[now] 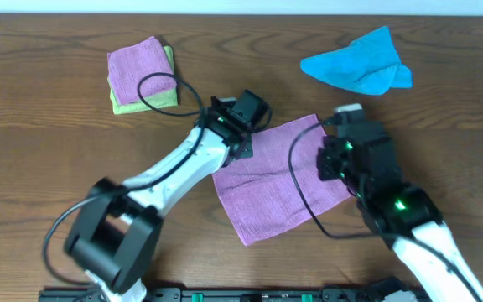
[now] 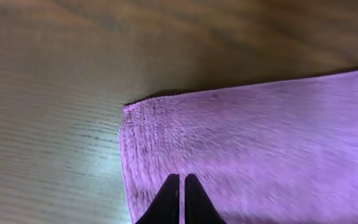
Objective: Fold the cloth
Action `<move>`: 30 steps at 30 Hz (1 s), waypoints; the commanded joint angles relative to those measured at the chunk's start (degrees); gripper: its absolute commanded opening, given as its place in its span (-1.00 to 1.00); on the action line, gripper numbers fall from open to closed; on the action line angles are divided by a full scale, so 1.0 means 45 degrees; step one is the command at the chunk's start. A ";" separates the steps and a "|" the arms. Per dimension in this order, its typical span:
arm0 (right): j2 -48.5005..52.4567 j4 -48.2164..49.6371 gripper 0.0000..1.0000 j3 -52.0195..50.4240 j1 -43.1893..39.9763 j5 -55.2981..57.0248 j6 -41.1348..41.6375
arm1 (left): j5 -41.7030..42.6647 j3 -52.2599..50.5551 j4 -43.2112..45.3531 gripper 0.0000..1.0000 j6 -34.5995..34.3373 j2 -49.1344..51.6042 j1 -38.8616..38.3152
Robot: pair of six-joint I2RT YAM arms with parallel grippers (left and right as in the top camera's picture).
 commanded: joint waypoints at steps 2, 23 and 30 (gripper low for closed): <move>-0.1137 -0.0850 -0.88 0.0044 -0.0486 0.1574 -0.0403 | -0.0345 -0.0160 0.0272 -0.88 -0.0826 0.0787 0.0000; -0.1525 -0.1394 -0.90 0.0044 -0.1035 0.1520 -0.0661 | -0.0797 -0.0160 0.1545 -0.88 -0.0884 0.3186 0.0452; -0.1520 -0.1243 -0.90 0.0044 -0.1035 0.1122 -0.0665 | -0.0724 -0.0160 0.2409 -0.88 -0.0087 0.3764 0.1705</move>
